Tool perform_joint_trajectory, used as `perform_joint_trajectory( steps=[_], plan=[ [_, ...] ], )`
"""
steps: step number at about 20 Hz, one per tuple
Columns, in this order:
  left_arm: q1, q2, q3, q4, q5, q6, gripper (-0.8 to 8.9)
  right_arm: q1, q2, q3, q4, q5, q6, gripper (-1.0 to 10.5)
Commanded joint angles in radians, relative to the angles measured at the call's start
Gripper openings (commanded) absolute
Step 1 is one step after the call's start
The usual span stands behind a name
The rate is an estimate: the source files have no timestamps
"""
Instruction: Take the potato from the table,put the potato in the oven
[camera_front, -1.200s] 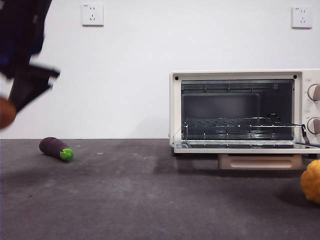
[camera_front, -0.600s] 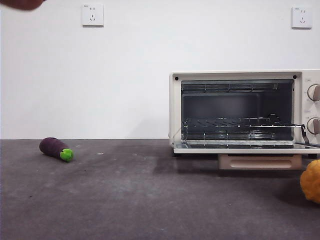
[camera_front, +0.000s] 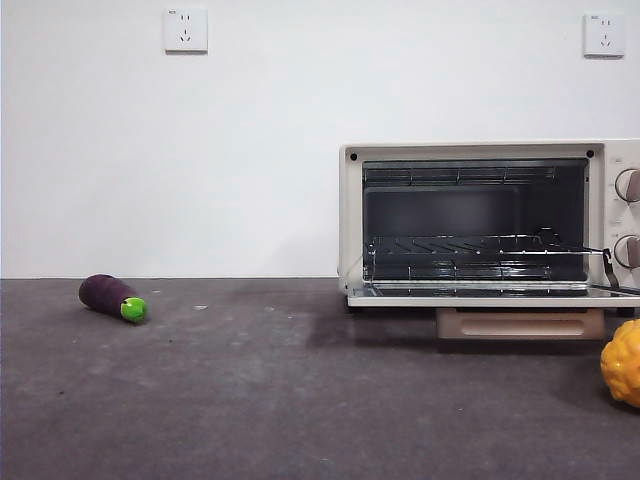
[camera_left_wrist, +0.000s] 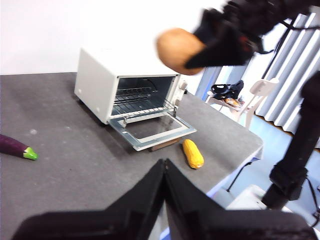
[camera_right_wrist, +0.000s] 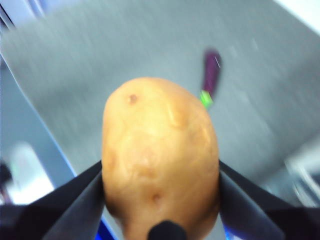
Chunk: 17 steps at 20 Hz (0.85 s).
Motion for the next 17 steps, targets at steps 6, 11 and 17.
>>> perform_joint_trajectory(
  steps=[6, 11, 17],
  plan=[
    [-0.006, -0.005, -0.094, 0.003, -0.156, 0.015, -0.04, -0.002, -0.407, -0.531, -0.027, 0.226, 0.081, 0.3],
    [-0.006, -0.005, -0.291, 0.003, -0.195, -0.047, -0.04, -0.031, -0.602, -0.750, -0.027, 0.354, 0.155, 0.3],
    [-0.006, -0.005, -0.429, 0.003, -0.252, -0.125, -0.05, -0.137, -0.725, -1.032, -0.027, 0.501, 0.270, 0.3]
  ],
)
